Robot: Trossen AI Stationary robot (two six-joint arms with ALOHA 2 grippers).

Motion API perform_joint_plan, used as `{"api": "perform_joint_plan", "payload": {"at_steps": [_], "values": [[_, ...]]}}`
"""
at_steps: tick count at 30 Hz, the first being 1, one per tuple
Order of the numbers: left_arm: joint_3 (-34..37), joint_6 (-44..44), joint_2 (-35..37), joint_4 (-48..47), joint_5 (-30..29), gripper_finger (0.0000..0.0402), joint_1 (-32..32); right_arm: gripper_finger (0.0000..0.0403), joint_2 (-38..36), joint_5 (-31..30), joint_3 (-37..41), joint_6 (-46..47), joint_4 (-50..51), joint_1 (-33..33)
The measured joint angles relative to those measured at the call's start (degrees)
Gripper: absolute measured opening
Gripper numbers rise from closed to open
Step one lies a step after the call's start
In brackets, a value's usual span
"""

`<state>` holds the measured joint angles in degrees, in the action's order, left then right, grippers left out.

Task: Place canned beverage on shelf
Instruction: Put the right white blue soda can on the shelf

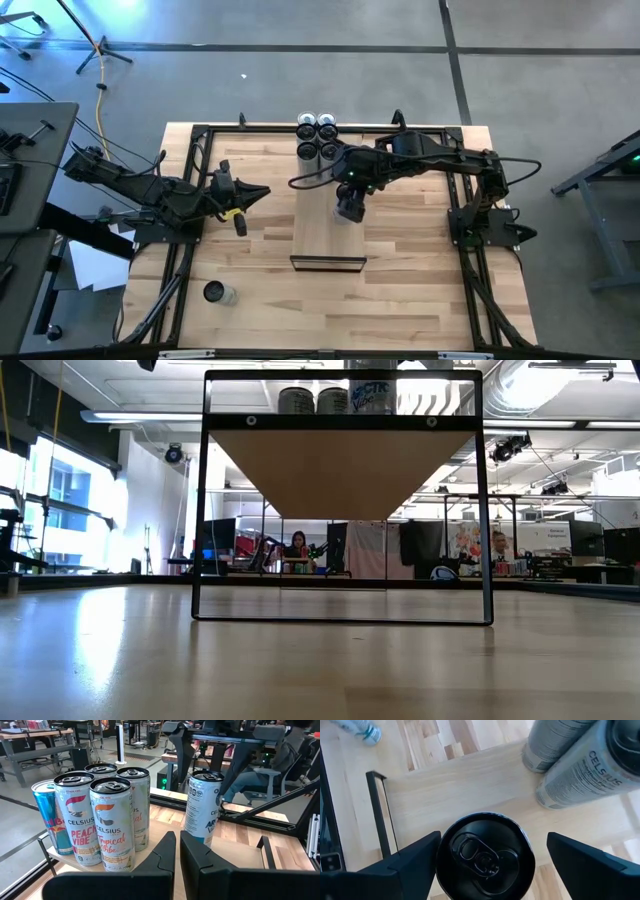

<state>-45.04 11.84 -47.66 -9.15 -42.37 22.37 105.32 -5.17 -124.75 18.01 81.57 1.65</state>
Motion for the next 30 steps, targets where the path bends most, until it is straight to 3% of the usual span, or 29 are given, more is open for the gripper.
{"api": "perform_joint_plan", "payload": {"at_steps": [7, 13, 20, 30], "values": [[0.0, 0.0, 0.0, 0.0, 0.0, 0.0, 0.0, 0.0351, 0.0, 0.1, 0.0, -4.5, -0.7, -0.1], [0.0, 0.0, 0.0, 0.0, 0.0, 0.0, 0.0, 0.0353, 0.0, -1.1, 0.0, -3.2, -0.9, -0.2], [0.0, -0.1, 0.0, 0.0, 0.0, 0.0, 0.0, 0.0395, 0.0, -1.4, 0.0, -1.8, -0.8, -0.2], [0.0, -0.1, 0.0, 0.0, 0.0, 0.0, 0.0, 0.0399, 0.0, -1.4, 0.0, -4.7, -1.1, -0.2]]}}
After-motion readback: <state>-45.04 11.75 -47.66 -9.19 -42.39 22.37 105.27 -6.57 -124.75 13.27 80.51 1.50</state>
